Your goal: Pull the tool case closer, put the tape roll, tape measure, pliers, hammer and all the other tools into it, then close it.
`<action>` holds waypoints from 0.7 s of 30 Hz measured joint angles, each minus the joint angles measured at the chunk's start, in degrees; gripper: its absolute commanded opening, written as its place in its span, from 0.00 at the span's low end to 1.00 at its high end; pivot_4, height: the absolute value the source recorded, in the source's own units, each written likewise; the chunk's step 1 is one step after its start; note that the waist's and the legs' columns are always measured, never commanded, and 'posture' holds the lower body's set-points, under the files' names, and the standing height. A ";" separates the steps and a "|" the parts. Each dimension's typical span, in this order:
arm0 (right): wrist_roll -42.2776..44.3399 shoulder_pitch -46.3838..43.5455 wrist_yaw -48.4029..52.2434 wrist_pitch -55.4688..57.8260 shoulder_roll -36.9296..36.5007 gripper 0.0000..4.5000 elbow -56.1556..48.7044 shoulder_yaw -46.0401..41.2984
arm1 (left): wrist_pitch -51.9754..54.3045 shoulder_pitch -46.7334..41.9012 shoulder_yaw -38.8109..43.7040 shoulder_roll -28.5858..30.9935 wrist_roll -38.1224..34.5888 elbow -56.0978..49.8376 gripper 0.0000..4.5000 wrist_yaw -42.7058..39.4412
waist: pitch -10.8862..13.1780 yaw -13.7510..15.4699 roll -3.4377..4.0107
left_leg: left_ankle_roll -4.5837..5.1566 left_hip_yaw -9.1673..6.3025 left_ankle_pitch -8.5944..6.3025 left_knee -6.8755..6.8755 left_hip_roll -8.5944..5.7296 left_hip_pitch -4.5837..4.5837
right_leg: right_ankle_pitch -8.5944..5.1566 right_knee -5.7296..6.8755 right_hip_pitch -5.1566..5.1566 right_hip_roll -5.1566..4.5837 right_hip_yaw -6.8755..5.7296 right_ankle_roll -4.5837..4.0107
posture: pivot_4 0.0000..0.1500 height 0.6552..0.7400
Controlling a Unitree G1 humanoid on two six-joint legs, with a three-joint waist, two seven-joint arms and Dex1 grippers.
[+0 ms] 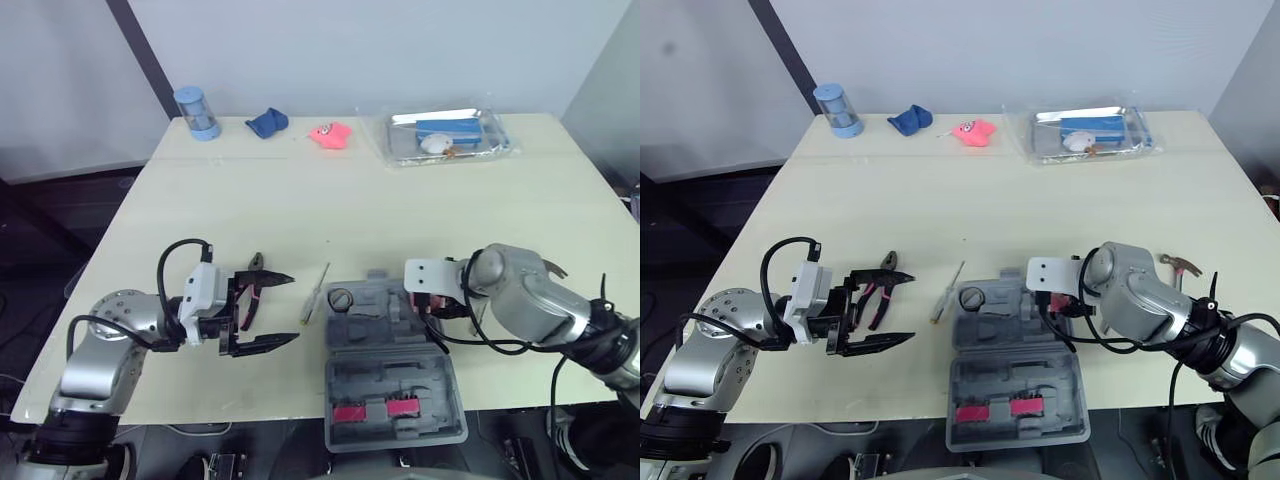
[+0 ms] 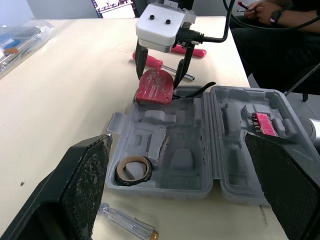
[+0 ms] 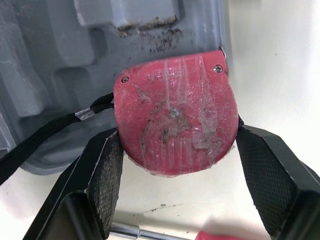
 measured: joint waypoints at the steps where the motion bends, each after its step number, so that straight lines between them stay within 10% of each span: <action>1: -0.07 0.00 0.12 -0.02 0.11 0.65 0.01 0.00 | -0.01 0.01 0.00 0.00 0.05 0.00 1.00 0.00 | 0.00 0.00 0.00 | 0.00 0.00 0.00 0.00 0.00 -0.01 | 0.00 0.00 0.00 0.00 0.00 0.00 | 1.00 1.00; 21: -3.38 -0.37 2.45 -1.97 3.97 0.65 3.58 0.53 | -0.76 0.08 -0.01 -0.11 0.85 1.04 1.00 0.29 | 0.03 0.05 0.02 | -0.01 -0.02 0.01 -0.01 -0.05 -0.09 | 0.00 -0.06 -0.03 -0.09 -0.05 0.00 | 1.00 1.00</action>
